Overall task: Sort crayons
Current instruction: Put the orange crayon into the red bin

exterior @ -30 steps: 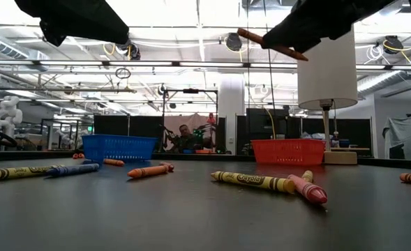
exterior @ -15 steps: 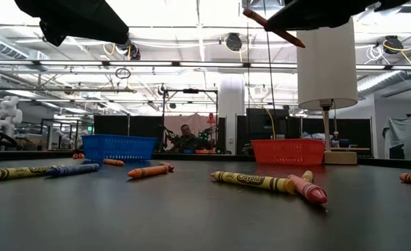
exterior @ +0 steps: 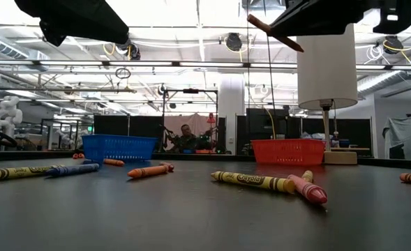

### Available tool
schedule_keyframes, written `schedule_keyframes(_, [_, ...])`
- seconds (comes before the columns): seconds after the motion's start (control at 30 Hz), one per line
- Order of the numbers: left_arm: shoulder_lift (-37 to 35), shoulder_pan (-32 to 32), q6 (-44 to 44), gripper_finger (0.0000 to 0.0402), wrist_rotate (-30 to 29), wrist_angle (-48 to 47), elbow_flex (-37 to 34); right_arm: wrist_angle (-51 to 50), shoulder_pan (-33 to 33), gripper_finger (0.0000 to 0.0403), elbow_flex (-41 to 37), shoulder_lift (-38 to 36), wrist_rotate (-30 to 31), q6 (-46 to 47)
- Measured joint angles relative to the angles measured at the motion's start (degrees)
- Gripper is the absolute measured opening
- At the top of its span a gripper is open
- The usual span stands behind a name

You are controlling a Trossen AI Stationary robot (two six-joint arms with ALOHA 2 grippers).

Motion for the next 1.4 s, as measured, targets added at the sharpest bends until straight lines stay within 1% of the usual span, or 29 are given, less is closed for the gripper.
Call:
schedule_keyframes(0.47, [0.0,0.0,0.0,0.01,0.0,0.0,0.0,0.0,0.0,0.0002,0.0,0.0,0.0,-5.9])
schedule_keyframes(0.7, [0.0,0.0,0.0,0.01,0.0,0.0,0.0,0.0,0.0,0.0002,0.0,0.0,0.0,-3.3])
schedule_keyframes(1.0, [0.0,0.0,0.0,0.01,0.0,0.0,0.0,0.0,0.0,0.0002,0.0,0.0,0.1,-2.7])
schedule_keyframes(1.2, [0.0,0.0,0.0,0.01,0.0,0.0,0.0,0.0,0.0,0.0002,0.0,0.0,0.1,2.8])
schedule_keyframes(1.4, [0.0,0.0,0.0,0.01,0.0,0.0,0.0,0.0,0.0,0.0002,0.0,0.0,0.1,12.0])
